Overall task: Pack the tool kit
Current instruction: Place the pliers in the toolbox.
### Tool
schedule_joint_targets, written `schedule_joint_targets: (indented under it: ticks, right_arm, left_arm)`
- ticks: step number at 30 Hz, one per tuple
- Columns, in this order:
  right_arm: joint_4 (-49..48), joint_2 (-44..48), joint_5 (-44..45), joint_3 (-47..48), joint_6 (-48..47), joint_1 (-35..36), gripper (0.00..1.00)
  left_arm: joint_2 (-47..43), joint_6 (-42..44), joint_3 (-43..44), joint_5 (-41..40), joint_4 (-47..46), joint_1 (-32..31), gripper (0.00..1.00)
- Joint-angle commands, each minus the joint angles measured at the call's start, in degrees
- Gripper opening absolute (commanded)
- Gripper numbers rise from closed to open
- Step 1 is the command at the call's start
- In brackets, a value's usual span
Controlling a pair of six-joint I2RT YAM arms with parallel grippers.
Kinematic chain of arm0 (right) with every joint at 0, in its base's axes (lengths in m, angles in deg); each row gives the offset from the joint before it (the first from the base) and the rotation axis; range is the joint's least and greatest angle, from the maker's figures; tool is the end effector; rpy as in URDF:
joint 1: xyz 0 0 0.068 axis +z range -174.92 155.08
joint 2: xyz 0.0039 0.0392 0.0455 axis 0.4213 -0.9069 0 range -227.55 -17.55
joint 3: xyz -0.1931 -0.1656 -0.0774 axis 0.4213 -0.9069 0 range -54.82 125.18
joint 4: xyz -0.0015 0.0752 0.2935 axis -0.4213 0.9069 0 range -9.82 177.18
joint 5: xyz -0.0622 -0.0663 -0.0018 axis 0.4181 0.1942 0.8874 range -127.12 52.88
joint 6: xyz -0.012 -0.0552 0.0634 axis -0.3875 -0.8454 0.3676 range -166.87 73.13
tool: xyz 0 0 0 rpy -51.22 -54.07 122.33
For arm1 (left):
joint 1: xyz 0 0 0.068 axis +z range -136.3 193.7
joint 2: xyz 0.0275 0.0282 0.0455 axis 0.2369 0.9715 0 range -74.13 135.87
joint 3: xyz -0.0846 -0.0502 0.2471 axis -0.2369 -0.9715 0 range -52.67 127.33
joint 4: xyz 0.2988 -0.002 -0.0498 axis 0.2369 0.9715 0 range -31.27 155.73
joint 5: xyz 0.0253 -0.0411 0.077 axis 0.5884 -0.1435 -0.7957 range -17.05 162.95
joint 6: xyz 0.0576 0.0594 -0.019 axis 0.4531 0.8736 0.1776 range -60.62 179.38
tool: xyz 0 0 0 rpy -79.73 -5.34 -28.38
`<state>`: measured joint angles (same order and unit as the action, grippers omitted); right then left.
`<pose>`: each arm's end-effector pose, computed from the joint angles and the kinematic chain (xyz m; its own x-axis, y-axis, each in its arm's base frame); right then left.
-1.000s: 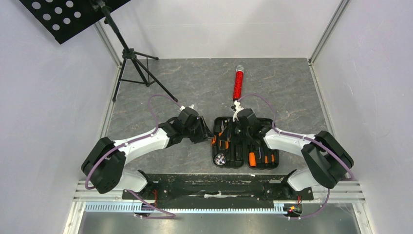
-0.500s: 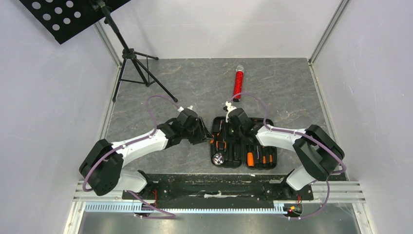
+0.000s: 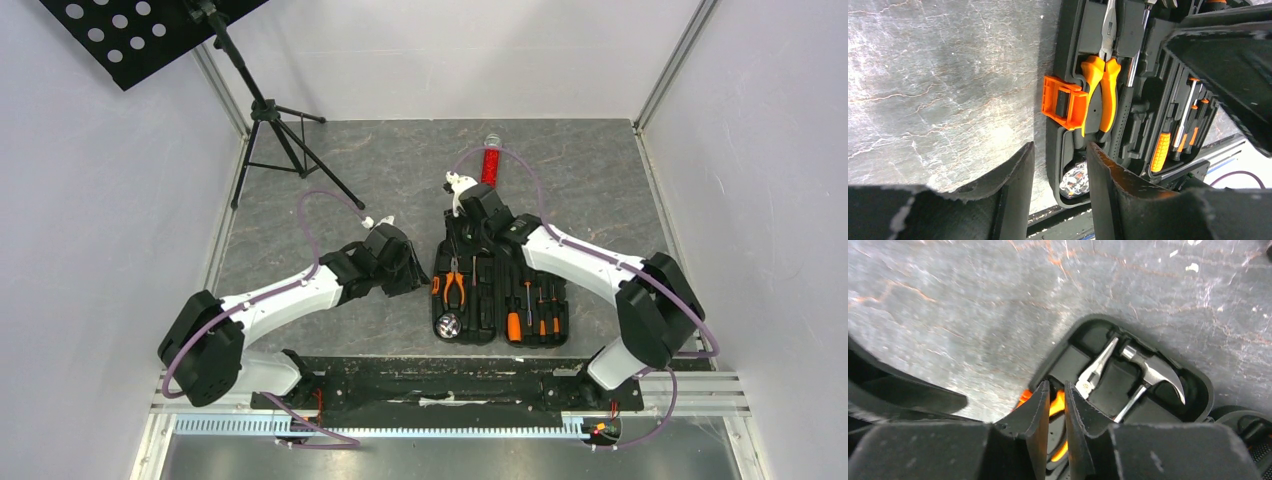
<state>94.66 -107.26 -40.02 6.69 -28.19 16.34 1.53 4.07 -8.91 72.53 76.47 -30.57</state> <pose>0.3064 0.2738 0.1860 -0.7026 -0.1909 -0.6855 -0.4872 0.8312 0.2680 0.2364 -0.2296 0.1475 -0.8816 -0.2888 -0.3732 -0.0533 0.8467 -0.5293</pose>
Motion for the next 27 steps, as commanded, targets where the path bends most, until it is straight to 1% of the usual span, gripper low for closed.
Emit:
schedule_joint_targets:
  ticks: [1,6,12,15,18,21,22,24,27]
  right_arm:
    - [4.15,-3.79,1.33,0.31,-4.47,0.02,0.18]
    - [3.53,-6.07,0.35,-0.85,-5.35,0.33,0.17]
    - [3.60,-8.08,1.92,-2.13,-5.64,0.41,0.17]
    - [3.64,-6.56,1.62,-2.44,-5.80,0.41,0.19]
    - [3.87,-2.60,2.54,-2.50,-6.03,-0.15,0.25]
    - [5.20,2.38,3.77,-3.48,-6.55,-2.51,0.36]
    - [5.68,4.01,4.47,-4.36,-6.74,-3.53,0.41]
    - [6.66,8.30,5.49,-6.74,-7.16,-6.19,0.48]
    - [8.25,13.71,6.96,-10.73,-7.91,-11.66,0.56]
  left_arm:
    - [-1.57,2.44,1.85,-1.68,0.72,-0.20,0.49]
    - [-1.76,2.49,1.69,-1.51,0.76,-0.20,0.50]
    - [-0.97,2.03,1.59,0.16,-0.45,-0.33,0.50]
    - [0.15,2.26,2.05,0.16,-0.95,-0.80,0.55]
    - [2.07,2.79,3.22,1.49,-0.96,-1.24,0.60]
    - [4.63,3.55,4.72,0.82,-0.96,-1.65,0.65]
    - [5.64,3.94,5.44,0.62,-0.91,-1.89,0.66]
    - [7.66,4.62,6.92,0.62,-0.46,-2.19,0.66]
    - [10.84,5.12,8.82,-1.24,0.28,-2.66,0.66]
